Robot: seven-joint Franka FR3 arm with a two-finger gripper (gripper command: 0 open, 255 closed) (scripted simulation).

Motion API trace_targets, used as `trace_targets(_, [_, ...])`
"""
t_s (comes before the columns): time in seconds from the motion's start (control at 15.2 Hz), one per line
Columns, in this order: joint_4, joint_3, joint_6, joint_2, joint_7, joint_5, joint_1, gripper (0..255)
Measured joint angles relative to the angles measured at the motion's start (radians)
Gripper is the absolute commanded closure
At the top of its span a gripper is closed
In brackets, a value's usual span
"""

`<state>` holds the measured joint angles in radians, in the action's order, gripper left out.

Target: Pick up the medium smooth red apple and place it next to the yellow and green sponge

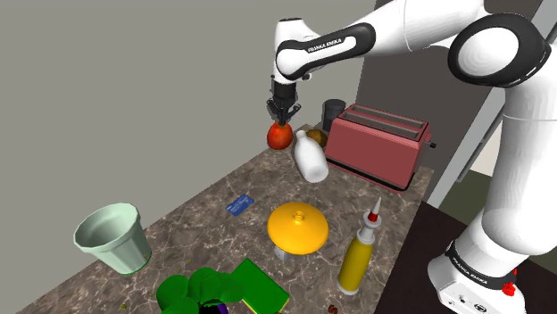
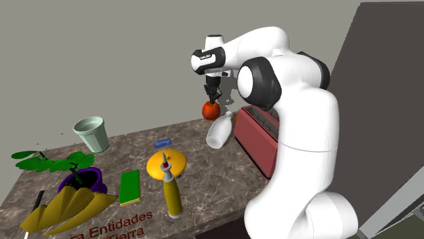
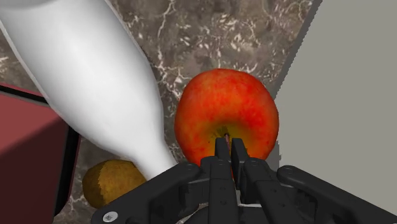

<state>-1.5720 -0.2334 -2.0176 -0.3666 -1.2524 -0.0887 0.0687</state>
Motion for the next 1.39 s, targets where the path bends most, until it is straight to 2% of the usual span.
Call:
trace_targets(0.66, [0.103, -0.004, 0.123, 0.021, 0.005, 0.007, -0.002, 255])
trace_targets(1.39, [0.270, -0.006, 0.279, 0.009, 0.006, 0.006, -0.012, 255])
